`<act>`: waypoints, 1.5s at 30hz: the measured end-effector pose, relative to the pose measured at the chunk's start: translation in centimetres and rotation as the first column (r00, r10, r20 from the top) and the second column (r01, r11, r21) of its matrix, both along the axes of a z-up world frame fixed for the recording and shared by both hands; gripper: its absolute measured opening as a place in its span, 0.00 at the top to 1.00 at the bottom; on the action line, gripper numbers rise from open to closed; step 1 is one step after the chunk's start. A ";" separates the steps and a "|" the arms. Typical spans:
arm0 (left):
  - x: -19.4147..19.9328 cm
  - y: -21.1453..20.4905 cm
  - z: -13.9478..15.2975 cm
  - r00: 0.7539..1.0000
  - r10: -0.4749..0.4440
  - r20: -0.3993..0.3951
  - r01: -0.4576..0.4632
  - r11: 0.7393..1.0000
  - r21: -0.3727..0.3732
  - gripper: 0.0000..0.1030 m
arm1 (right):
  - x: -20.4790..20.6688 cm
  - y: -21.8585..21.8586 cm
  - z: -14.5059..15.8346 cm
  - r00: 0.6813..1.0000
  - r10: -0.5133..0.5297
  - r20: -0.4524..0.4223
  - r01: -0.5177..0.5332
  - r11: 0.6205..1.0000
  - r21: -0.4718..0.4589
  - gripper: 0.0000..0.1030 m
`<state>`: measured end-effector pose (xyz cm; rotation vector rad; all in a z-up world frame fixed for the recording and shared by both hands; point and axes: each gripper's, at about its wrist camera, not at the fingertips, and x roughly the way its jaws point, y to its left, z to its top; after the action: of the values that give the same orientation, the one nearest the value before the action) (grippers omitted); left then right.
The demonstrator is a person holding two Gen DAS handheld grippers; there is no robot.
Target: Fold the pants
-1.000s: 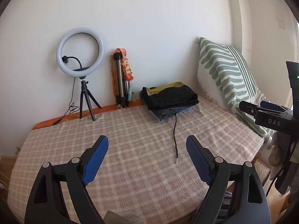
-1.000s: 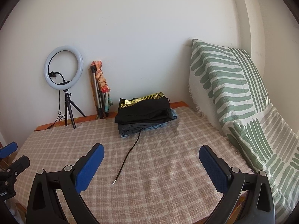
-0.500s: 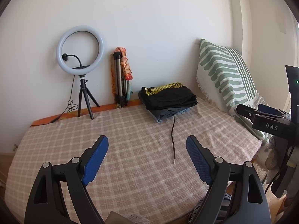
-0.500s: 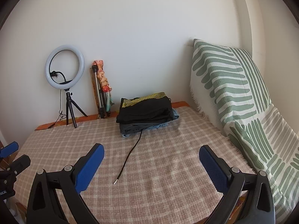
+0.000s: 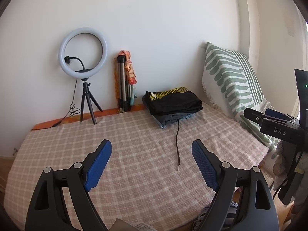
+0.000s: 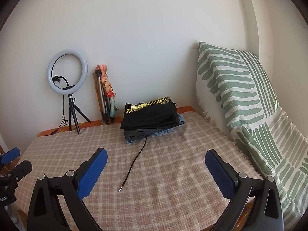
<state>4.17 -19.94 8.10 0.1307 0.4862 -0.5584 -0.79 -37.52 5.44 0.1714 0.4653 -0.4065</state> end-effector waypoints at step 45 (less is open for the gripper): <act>0.6 0.9 -0.4 0.996 0.084 -0.011 -0.084 0.996 -0.041 0.17 | 0.7 0.2 -0.8 0.999 0.033 -0.016 -0.033 0.999 0.019 0.00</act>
<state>4.80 -19.07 7.74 0.0675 0.4870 -0.4864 -0.12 -37.31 4.64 0.1781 0.4870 -0.3719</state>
